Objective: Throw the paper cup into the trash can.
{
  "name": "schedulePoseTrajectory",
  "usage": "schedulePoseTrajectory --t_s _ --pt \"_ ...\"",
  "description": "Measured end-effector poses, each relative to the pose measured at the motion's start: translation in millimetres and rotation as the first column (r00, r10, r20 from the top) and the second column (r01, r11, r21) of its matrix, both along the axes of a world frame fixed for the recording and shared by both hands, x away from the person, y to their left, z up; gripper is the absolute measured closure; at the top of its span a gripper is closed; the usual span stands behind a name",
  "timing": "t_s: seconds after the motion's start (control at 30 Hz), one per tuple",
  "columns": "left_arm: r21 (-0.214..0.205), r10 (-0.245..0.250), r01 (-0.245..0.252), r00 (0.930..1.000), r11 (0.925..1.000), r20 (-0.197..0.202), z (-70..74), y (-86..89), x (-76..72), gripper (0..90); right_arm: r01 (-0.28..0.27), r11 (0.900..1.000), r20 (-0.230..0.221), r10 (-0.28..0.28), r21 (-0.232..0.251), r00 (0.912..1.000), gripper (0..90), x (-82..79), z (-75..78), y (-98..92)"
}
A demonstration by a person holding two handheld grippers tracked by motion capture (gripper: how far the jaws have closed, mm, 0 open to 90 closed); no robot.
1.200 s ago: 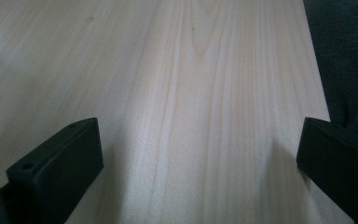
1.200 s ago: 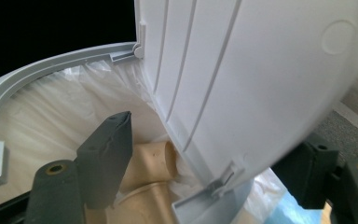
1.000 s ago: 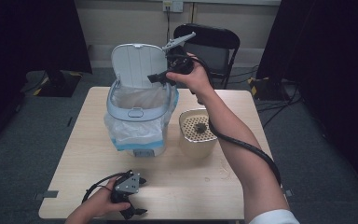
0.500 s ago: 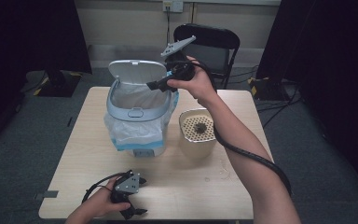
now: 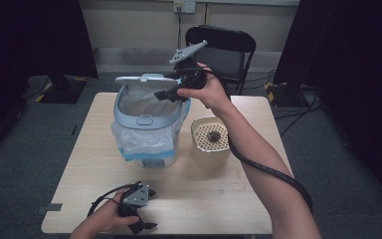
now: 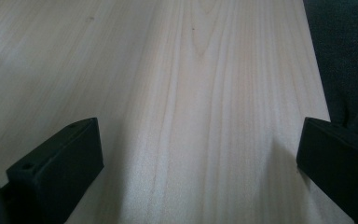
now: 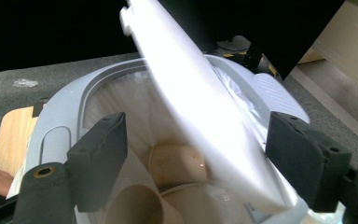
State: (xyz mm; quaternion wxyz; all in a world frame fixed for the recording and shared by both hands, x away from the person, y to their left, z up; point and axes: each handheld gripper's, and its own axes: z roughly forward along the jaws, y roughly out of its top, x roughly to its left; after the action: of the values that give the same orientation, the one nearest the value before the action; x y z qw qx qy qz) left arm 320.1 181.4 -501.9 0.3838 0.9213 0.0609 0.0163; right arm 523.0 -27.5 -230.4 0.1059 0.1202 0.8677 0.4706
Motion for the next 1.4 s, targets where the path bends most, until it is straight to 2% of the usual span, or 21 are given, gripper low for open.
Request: schedulePoseTrajectory --t_s 0.2,0.33,0.53,0.93,1.4 --pt "-0.002 0.0 0.0 1.0 1.0 -0.001 -0.1 0.0 0.0 0.0 -0.011 0.9998 -0.02 0.011 0.016 0.9997 20.9 -1.7 -6.7 0.4" --pt "-0.005 0.0 0.0 1.0 1.0 -0.002 -0.4 -0.1 -0.1 0.0 -0.026 0.9996 -0.045 0.026 0.006 0.9986 20.7 -3.4 -10.3 0.7" --pt "-0.004 0.0 0.0 1.0 1.0 -0.001 -0.2 -0.1 0.0 0.0 -0.016 0.9996 -0.049 0.017 0.022 0.9987 20.7 -6.1 -11.4 -1.2" --pt "0.0 0.0 0.0 1.0 1.0 0.0 0.0 0.0 0.0 0.0 -0.017 0.9996 -0.04 0.018 0.024 0.999 20.2 -14.3 -12.5 -1.3" --pt "-0.003 0.002 -0.002 1.0 1.0 -0.002 -0.2 -0.1 -0.2 0.0 -0.043 0.9985 -0.082 0.046 0.034 0.9956 18.9 -21.7 -14.1 -3.1"
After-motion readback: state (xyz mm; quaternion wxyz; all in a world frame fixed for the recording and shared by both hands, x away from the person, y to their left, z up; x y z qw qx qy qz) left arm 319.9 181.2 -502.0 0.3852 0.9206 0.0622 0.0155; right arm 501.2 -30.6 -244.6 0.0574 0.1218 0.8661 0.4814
